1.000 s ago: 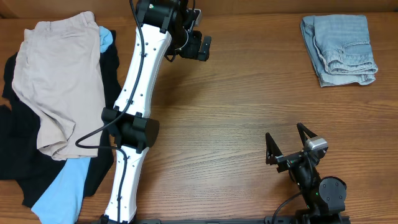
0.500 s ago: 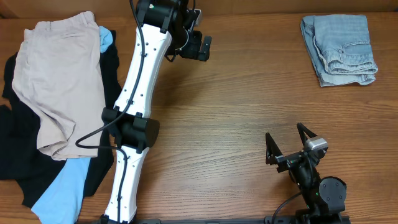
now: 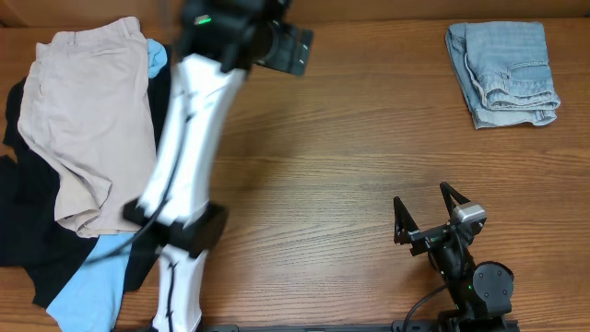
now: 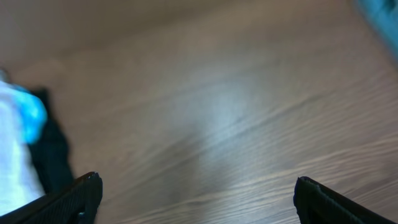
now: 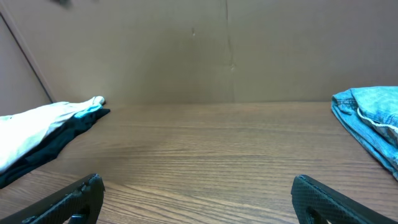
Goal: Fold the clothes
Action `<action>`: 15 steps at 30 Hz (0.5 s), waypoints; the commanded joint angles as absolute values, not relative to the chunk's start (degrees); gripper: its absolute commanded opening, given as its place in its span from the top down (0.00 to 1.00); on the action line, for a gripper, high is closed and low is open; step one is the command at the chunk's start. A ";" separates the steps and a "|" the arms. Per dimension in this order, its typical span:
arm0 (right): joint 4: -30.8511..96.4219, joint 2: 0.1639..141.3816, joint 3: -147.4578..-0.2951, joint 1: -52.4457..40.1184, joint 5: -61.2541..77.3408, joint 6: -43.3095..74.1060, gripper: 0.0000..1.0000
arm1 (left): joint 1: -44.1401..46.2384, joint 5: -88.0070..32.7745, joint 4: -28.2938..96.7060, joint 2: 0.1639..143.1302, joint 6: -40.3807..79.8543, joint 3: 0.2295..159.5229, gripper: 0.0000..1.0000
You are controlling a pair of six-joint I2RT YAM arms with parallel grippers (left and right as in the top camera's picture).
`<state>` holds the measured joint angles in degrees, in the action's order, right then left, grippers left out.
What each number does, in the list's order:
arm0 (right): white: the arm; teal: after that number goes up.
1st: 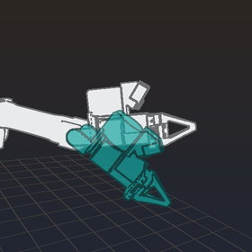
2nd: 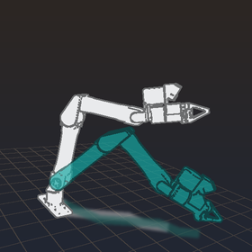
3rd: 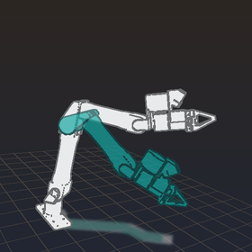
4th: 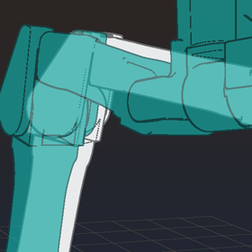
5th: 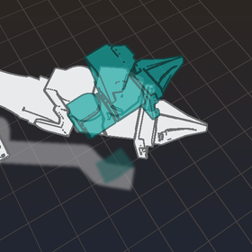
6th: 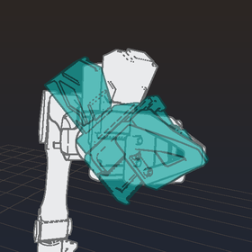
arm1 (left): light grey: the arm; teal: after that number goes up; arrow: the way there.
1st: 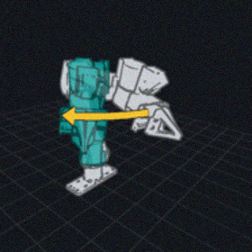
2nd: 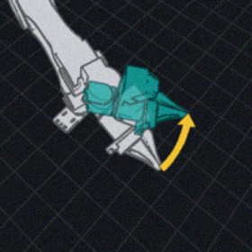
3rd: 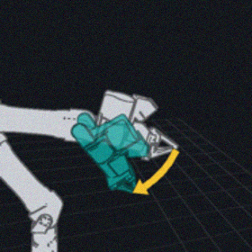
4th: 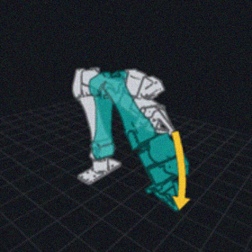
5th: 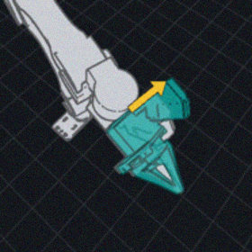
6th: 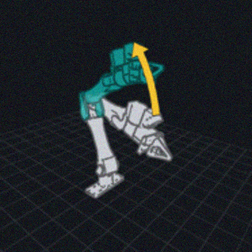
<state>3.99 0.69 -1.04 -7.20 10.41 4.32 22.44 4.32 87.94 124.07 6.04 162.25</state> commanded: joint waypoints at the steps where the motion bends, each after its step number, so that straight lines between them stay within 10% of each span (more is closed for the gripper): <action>1: 3.77 0.16 -0.47 -7.07 10.09 4.49 0.00 | 19.84 6.37 86.17 114.98 6.44 158.06 0.00; 15: 3.75 0.16 -0.47 -7.07 10.09 4.49 0.00 | -0.03 -10.13 54.96 79.68 6.46 102.00 0.00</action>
